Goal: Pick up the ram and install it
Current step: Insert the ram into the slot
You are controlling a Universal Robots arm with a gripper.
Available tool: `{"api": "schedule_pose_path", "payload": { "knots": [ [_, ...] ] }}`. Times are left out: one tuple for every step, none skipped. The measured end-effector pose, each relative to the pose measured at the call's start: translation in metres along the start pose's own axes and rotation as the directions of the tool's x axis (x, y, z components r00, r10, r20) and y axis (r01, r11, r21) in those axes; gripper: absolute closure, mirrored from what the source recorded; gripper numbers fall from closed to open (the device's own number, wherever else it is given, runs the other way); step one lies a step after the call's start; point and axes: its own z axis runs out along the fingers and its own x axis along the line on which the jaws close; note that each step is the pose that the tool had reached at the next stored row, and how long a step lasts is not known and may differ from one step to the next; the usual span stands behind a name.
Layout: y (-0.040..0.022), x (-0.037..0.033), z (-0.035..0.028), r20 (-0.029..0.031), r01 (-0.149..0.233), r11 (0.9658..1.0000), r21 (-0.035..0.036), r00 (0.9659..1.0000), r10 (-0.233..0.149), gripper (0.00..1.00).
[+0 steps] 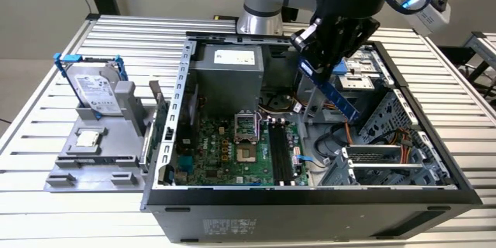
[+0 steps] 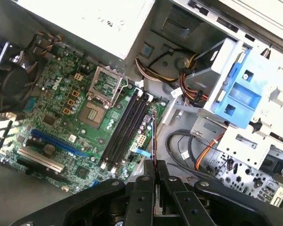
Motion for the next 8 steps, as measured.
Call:
{"api": "schedule_pose_path", "payload": {
  "knots": [
    [0.0000, 0.0000, 0.0002, -0.0001, -0.013, 0.9999, 0.0006, 0.9999, 0.013, 1.00],
    [0.0000, 0.0000, 0.0004, -0.0003, -0.027, 0.9996, 0.0013, 0.9996, 0.027, 1.00],
    [0.0000, 0.0001, 0.0005, -0.0019, -0.041, 0.9992, 0.0014, 0.9992, 0.041, 1.00],
    [0.0000, 0.0001, 0.0006, -0.0045, -0.052, 0.9986, 0.0010, 0.9986, 0.052, 1.00],
    [0.0000, 0.0001, 0.0007, -0.0077, -0.064, 0.9980, 0.0005, 0.9979, 0.064, 1.00],
    [0.0000, 0.0001, 0.0007, -0.0110, -0.076, 0.9971, -0.0001, 0.9971, 0.076, 1.00],
    [0.0000, 0.0001, 0.0009, -0.0144, -0.088, 0.9961, -0.0007, 0.9960, 0.088, 1.00],
    [0.0000, 0.0001, 0.0010, -0.0175, -0.100, 0.9950, -0.0011, 0.9949, 0.100, 1.00]
  ]
}}
